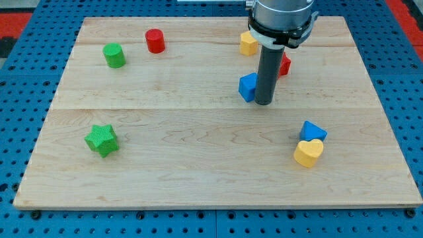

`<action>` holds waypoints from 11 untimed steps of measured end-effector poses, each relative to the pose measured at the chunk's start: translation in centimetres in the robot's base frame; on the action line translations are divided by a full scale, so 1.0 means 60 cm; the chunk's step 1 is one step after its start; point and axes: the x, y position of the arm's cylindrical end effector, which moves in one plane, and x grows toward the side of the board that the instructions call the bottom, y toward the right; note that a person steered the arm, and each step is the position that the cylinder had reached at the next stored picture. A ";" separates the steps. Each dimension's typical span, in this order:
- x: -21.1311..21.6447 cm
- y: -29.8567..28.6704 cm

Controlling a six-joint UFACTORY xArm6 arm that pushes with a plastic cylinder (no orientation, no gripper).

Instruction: Push the blue cube towards center

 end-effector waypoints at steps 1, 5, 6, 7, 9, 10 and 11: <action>-0.001 0.011; -0.054 0.148; -0.072 0.038; -0.063 -0.104; -0.068 -0.232; -0.019 -0.258; 0.011 -0.202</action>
